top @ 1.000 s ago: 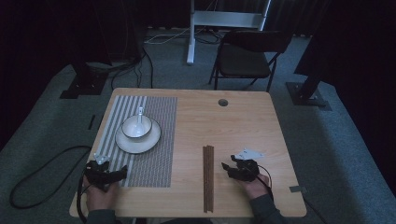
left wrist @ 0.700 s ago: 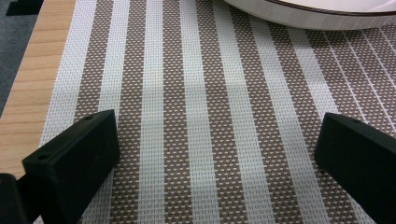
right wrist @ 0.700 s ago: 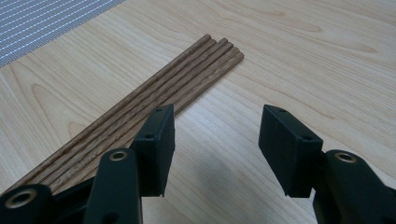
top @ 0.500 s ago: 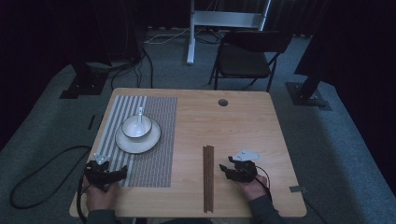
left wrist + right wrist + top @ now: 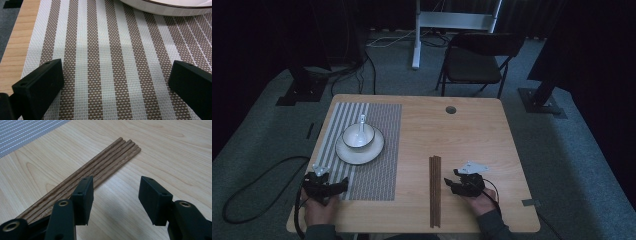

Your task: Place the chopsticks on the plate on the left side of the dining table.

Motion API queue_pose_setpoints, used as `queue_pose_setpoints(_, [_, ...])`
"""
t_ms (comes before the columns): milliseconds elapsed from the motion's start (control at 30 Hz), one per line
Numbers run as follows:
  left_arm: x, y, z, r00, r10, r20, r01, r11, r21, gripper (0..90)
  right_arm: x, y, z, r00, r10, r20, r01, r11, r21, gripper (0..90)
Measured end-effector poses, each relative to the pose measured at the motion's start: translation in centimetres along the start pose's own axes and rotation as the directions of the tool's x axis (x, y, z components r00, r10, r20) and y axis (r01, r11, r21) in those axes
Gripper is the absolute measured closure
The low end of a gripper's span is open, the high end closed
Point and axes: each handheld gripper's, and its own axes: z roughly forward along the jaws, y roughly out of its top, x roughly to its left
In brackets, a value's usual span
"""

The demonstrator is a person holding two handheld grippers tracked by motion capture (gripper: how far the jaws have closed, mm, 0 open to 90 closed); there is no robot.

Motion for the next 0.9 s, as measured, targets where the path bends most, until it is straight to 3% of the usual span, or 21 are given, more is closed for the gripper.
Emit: queue_pose_setpoints(900, [0.0,0.0,0.0,1.0,0.001,0.0,-0.001,1.0,0.001,0.2,1.4,-0.1,1.0,0.9978,-0.049,-0.045,0.05,0.998,0.033,45.1])
